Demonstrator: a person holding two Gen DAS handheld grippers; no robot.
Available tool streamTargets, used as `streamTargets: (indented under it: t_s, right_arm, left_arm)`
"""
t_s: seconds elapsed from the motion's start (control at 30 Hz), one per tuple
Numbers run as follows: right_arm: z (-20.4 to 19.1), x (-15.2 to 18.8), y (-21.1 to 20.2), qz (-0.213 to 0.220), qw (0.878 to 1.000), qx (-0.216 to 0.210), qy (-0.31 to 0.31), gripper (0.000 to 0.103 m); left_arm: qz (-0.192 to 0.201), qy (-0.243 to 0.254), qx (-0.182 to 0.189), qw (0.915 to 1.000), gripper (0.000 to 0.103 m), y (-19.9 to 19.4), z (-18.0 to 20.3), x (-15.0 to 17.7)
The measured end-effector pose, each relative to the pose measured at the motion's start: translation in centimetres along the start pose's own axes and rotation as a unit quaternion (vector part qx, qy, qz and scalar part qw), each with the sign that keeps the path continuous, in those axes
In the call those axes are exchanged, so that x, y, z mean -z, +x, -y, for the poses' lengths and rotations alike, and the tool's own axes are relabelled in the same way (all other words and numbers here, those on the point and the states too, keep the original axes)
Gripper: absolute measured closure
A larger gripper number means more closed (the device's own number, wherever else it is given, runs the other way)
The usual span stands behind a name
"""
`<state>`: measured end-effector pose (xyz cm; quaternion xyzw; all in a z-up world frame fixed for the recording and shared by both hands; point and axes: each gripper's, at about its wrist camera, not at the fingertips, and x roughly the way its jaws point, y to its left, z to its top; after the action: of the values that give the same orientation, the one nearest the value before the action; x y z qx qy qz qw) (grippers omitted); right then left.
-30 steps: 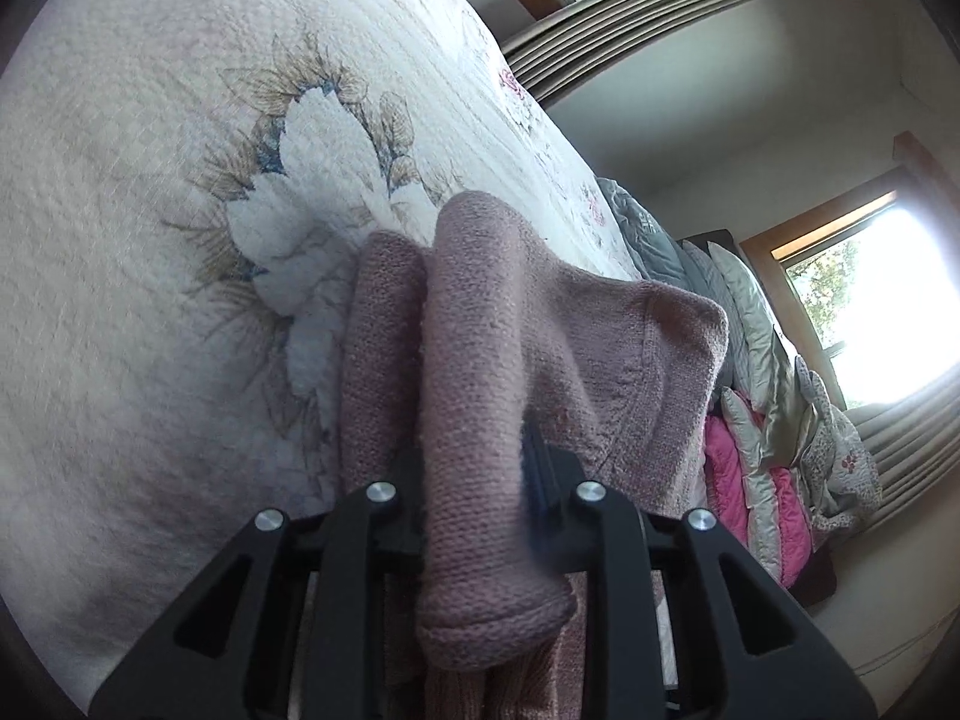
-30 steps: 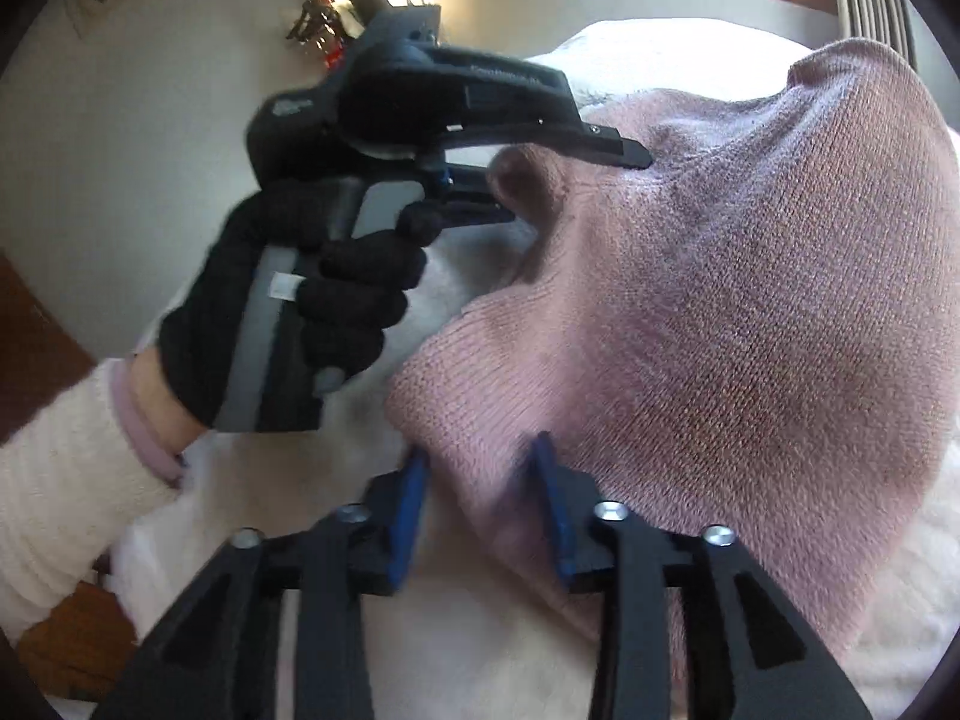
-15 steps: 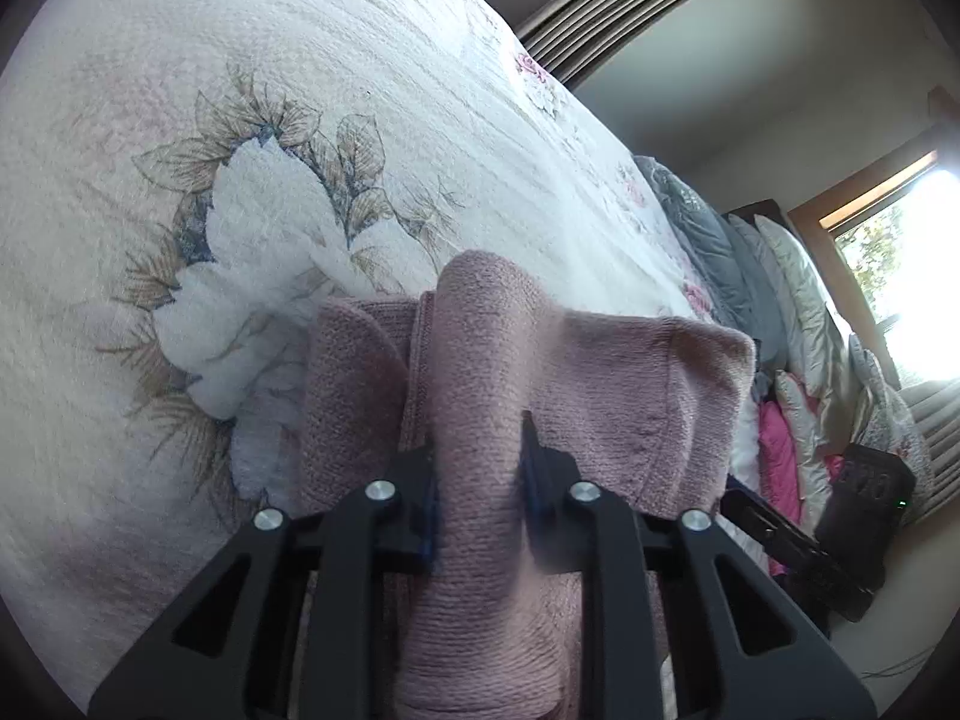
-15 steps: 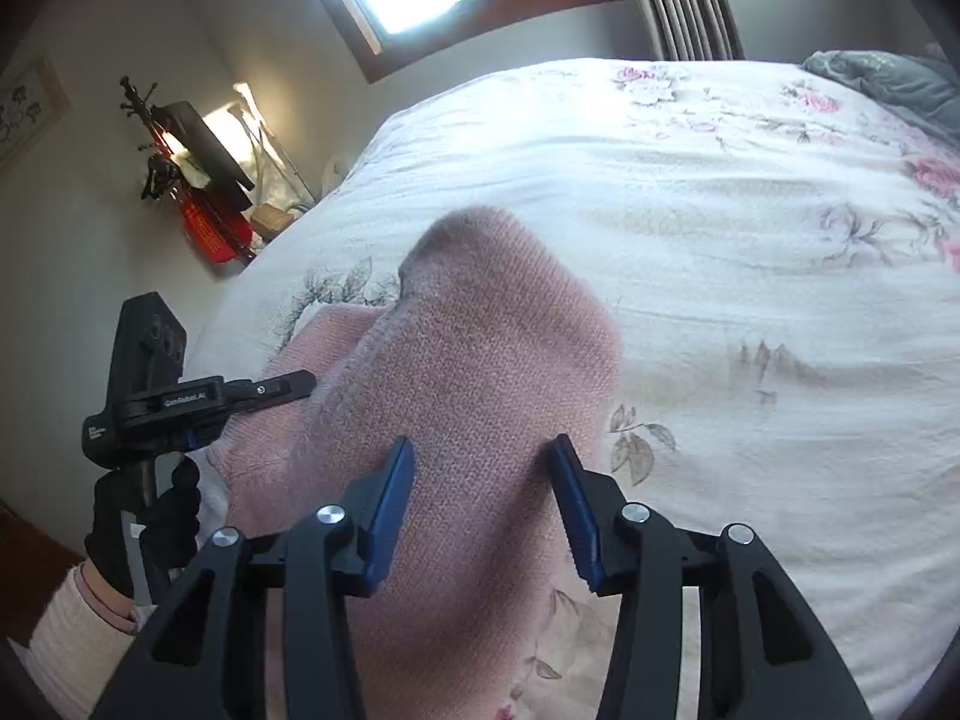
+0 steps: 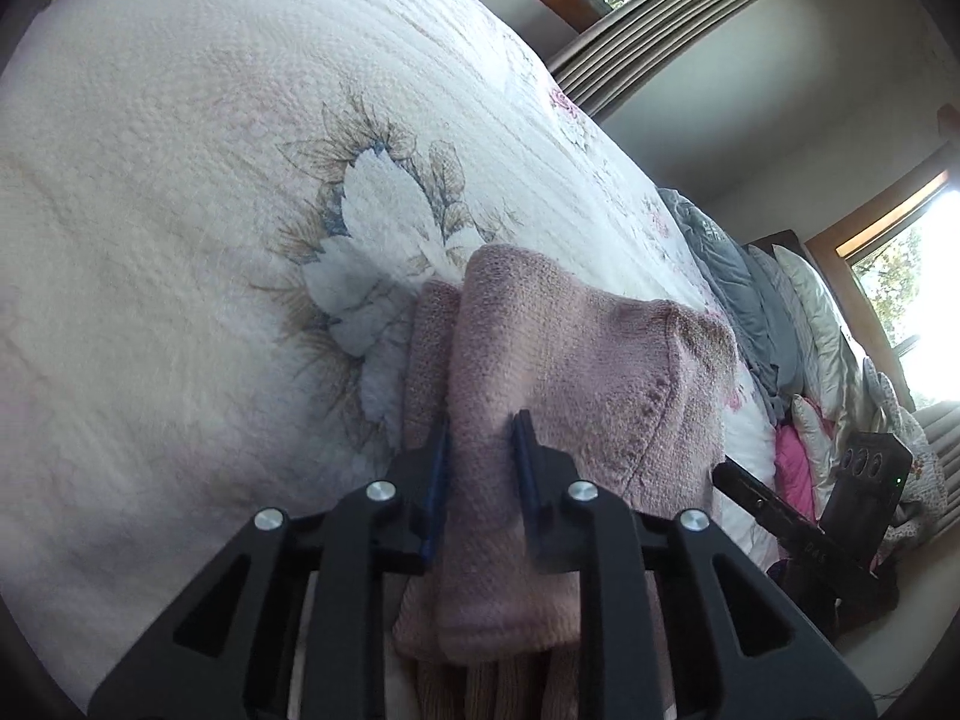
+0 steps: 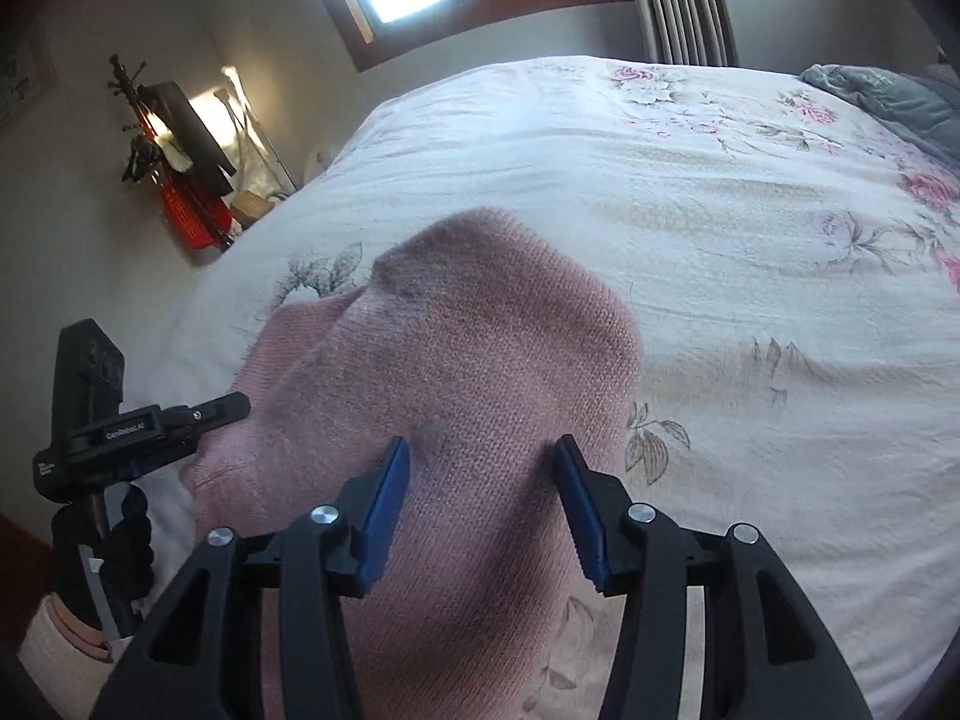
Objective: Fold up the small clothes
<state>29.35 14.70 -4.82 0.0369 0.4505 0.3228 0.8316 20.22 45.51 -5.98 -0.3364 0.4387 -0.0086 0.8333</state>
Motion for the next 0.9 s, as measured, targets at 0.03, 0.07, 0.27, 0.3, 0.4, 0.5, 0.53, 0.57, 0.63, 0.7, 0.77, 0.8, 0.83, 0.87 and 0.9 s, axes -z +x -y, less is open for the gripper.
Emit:
streamTargets:
  t_s: [0.03, 0.07, 0.27, 0.3, 0.4, 0.5, 0.53, 0.57, 0.63, 0.7, 0.77, 0.8, 0.83, 0.87, 0.9]
  right_arm:
    - [-0.1, 0.4, -1.1, 0.01, 1.0, -0.012, 0.005, 0.052]
    - [-0.2, 0.8, -1.9, 0.02, 1.0, -0.018, 0.008, 0.052]
    - [-0.1, 7.0, -5.7, 0.035, 0.997, -0.057, 0.045, 0.05]
    - [-0.4, 8.1, -6.1, 0.034, 0.997, -0.053, 0.046, 0.05]
    - [-1.0, 10.6, -6.7, 0.027, 0.999, -0.029, 0.036, 0.05]
    - [-1.4, 11.7, -7.2, 0.02, 0.999, -0.034, 0.03, 0.05]
    - [-1.5, 11.8, -7.3, 0.02, 0.999, -0.034, 0.027, 0.05]
    - [-1.7, 12.1, -7.5, 0.02, 0.999, -0.031, 0.024, 0.049]
    - [-2.0, 12.2, -7.7, 0.017, 0.999, -0.03, 0.018, 0.049]
    - [-2.0, 12.3, -7.6, 0.013, 0.999, -0.026, 0.016, 0.049]
    - [-1.9, 12.3, -7.4, 0.007, 1.0, -0.027, 0.014, 0.049]
    - [-1.9, 12.2, -7.2, 0.003, 1.0, -0.027, 0.013, 0.049]
    - [-1.9, 12.1, -7.1, 0.001, 1.0, -0.027, 0.01, 0.049]
    - [-1.9, 11.8, -7.1, 0.001, 1.0, -0.027, 0.008, 0.046]
    - [-1.8, 11.5, -7.2, 0.001, 1.0, -0.03, 0.01, 0.041]
  left_arm:
    - [0.008, 0.008, -0.016, 0.9998, 0.078, -1.2, 0.4, 0.6]
    - [0.019, 0.018, -0.017, 0.9995, 0.078, -2.6, 0.9, 1.3]
    - [0.028, 0.087, -0.006, 0.9958, 0.068, -7.2, 4.5, 8.4]
    - [0.017, 0.093, -0.008, 0.9954, 0.067, -6.9, 4.9, 9.3]
    - [-0.014, 0.099, -0.015, 0.9948, 0.069, -5.4, 4.9, 11.1]
    - [-0.036, 0.099, -0.035, 0.9938, 0.096, -4.0, 4.0, 12.0]
    - [-0.038, 0.097, -0.046, 0.9935, 0.096, -3.7, 3.6, 12.0]
    - [-0.037, 0.087, -0.041, 0.9947, 0.096, -3.5, 3.0, 12.0]
    - [-0.042, 0.065, -0.029, 0.9966, 0.096, -3.4, 1.6, 12.0]
    - [-0.041, 0.057, -0.02, 0.9973, 0.096, -3.7, 0.9, 12.2]
    - [-0.042, 0.062, -0.019, 0.997, 0.095, -3.9, 0.7, 12.5]
    - [-0.044, 0.064, -0.018, 0.9968, 0.093, -4.0, 0.8, 12.5]
    - [-0.046, 0.063, -0.017, 0.9968, 0.092, -4.2, 0.9, 12.4]
    - [-0.048, 0.061, -0.013, 0.9969, 0.086, -4.5, 1.1, 12.1]
    - [-0.042, 0.057, -0.014, 0.9974, 0.079, -5.0, 1.3, 11.6]
